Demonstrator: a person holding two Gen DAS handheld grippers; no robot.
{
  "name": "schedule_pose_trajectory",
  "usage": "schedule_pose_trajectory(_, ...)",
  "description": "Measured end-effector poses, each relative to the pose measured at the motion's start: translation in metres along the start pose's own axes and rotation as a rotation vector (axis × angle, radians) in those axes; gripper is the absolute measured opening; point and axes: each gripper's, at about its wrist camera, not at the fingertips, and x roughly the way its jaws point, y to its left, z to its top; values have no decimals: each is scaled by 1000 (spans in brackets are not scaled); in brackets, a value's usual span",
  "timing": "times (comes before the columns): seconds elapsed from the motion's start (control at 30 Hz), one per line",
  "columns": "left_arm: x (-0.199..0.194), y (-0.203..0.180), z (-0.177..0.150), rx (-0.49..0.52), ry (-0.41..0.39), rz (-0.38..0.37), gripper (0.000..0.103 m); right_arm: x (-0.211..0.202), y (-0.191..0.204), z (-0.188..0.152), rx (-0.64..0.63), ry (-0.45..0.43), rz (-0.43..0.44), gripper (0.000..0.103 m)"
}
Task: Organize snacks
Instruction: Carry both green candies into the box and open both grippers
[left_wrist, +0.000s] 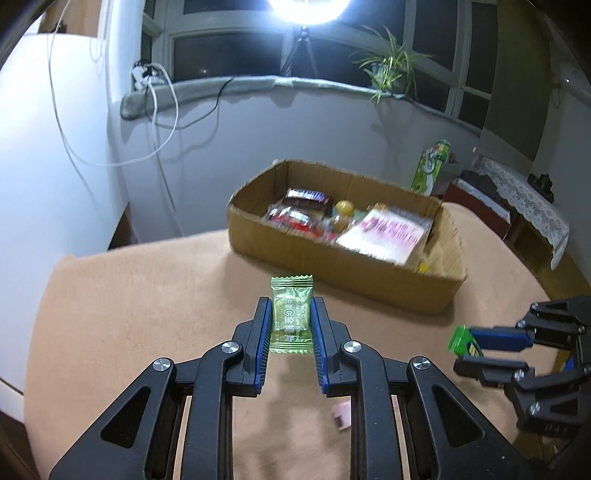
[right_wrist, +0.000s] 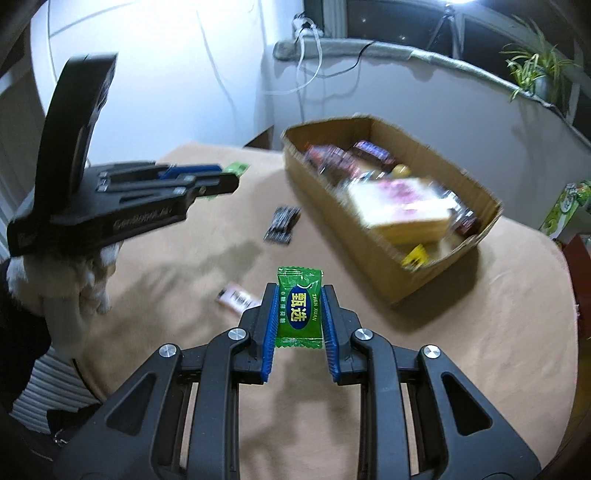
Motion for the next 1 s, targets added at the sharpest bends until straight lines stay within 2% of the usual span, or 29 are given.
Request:
schedule_pose_trajectory(0.4,7,-19,37,-8,-54,-22,19,-7,-44,49,68,-75,-35,23)
schedule_pose_trajectory(1.0,46,-29,74,-5,-36,-29,19,25,-91,88,112,-57,-64,23)
